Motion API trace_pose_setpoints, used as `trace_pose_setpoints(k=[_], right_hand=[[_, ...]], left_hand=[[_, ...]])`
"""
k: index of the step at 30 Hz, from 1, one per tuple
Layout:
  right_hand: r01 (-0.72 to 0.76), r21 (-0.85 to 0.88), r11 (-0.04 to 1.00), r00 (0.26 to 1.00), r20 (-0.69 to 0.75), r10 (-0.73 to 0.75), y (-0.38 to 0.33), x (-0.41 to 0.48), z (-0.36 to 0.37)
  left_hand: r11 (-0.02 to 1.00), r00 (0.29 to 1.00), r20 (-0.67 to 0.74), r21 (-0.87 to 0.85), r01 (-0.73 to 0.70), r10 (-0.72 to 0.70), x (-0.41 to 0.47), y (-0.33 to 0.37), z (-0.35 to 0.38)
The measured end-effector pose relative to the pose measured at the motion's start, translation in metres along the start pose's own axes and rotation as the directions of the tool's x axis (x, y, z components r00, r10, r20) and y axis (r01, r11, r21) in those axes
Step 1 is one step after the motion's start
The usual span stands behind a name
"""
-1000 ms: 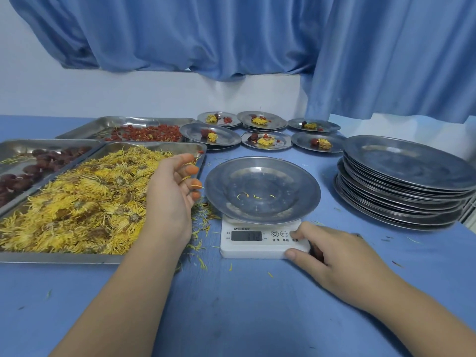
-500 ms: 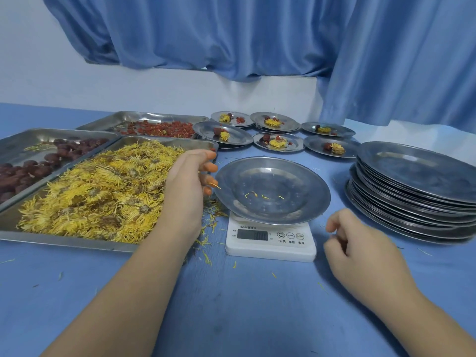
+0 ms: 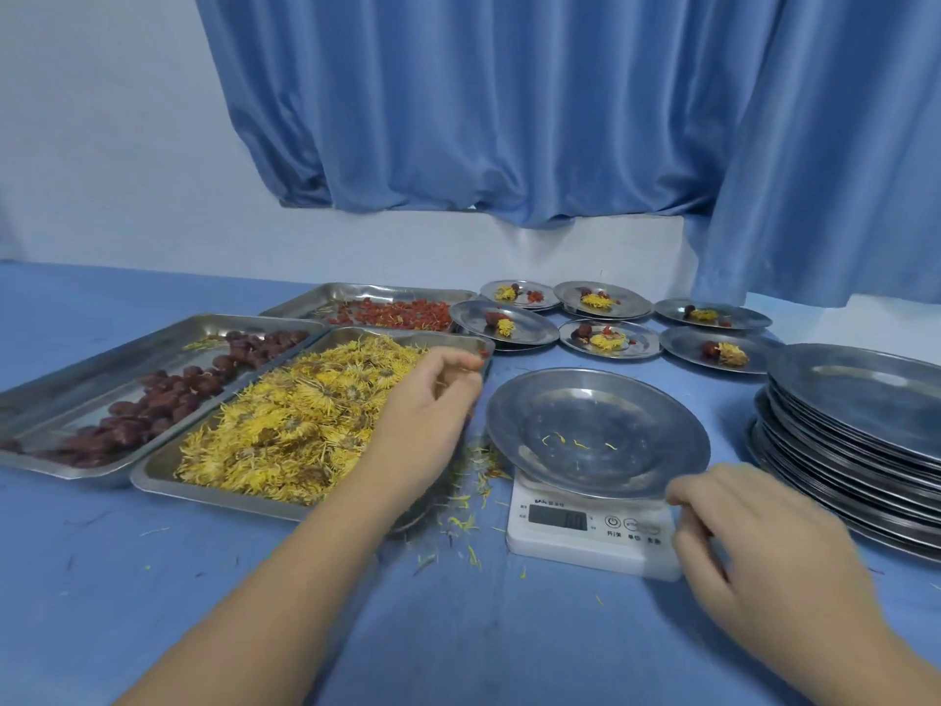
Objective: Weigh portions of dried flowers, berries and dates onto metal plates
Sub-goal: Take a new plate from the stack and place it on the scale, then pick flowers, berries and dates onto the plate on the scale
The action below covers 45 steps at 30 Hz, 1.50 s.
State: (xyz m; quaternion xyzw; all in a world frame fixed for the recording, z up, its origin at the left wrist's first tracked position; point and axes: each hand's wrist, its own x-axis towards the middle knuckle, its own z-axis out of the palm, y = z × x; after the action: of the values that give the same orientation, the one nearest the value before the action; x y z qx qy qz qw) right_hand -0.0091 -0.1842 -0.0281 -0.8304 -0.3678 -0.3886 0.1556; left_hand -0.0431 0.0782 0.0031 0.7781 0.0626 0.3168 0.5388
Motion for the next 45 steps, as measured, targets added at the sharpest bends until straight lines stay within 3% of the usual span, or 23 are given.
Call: trace_pose_setpoints(k=[4, 9, 11, 13, 20, 25, 30, 35, 42, 45], right_hand=[[0.086, 0.051, 0.995, 0.985, -0.152, -0.077, -0.002, 0.036, 0.006], [0.065, 0.120, 0.991, 0.980, -0.197, -0.040, -0.005, 0.046, 0.028], [0.061, 0.156, 0.986, 0.986, -0.164, -0.035, -0.002, 0.039, 0.032], [0.057, 0.182, 0.982, 0.992, -0.125, -0.034, 0.000, 0.032, 0.032], [-0.014, 0.272, 0.962, 0.996, -0.080, 0.037, 0.000, 0.031, 0.030], [-0.078, 0.304, 0.949, 0.993, -0.057, 0.100, 0.003, 0.031, 0.030], [-0.156, 0.324, 0.933, 0.985, -0.017, 0.171, 0.004, 0.032, 0.027], [-0.195, 0.350, 0.916, 0.980, 0.031, 0.197, 0.006, 0.032, 0.026], [-0.231, 0.383, 0.894, 0.973, 0.075, 0.219, 0.007, 0.032, 0.024], [-0.229, 0.383, 0.895, 0.973, 0.081, 0.214, 0.007, 0.032, 0.023]], left_hand=[[0.906, 0.998, 0.064, 0.423, -0.037, 0.011, 0.030, 0.008, -0.070], [0.549, 0.944, 0.237, 0.832, -0.075, -0.229, 0.059, -0.006, -0.133], [0.375, 0.914, 0.275, 0.914, -0.153, -0.298, 0.063, -0.018, -0.141], [0.287, 0.904, 0.281, 0.939, -0.189, -0.323, 0.066, -0.026, -0.144], [0.380, 0.929, 0.255, 0.914, -0.142, -0.268, 0.080, -0.028, -0.146], [0.656, 0.946, 0.216, 0.754, -0.004, -0.242, 0.084, -0.010, -0.157], [0.812, 0.927, 0.221, 0.570, 0.128, -0.302, 0.080, -0.007, -0.150], [0.834, 0.904, 0.260, 0.528, 0.161, -0.340, 0.072, -0.008, -0.137], [0.779, 0.939, 0.160, 0.609, 0.149, -0.305, 0.072, -0.003, -0.131], [0.795, 0.931, 0.124, 0.566, 0.218, -0.343, 0.074, -0.004, -0.130]])
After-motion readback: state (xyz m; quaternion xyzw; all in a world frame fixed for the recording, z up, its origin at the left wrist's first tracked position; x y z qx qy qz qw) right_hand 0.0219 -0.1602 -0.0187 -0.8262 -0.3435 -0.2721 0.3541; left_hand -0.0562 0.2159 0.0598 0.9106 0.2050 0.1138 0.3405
